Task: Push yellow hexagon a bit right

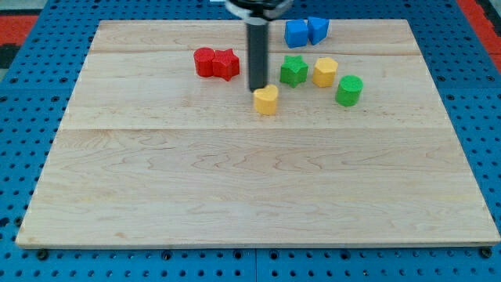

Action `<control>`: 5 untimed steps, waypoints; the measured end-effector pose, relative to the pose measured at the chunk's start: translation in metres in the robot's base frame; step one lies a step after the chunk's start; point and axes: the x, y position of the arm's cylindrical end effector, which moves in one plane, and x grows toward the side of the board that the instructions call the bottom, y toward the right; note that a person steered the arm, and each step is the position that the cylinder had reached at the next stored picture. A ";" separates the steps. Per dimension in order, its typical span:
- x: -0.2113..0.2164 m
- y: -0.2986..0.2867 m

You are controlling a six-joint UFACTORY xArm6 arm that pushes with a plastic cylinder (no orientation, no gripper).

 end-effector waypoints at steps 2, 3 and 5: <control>-0.035 0.041; -0.037 0.043; -0.014 0.058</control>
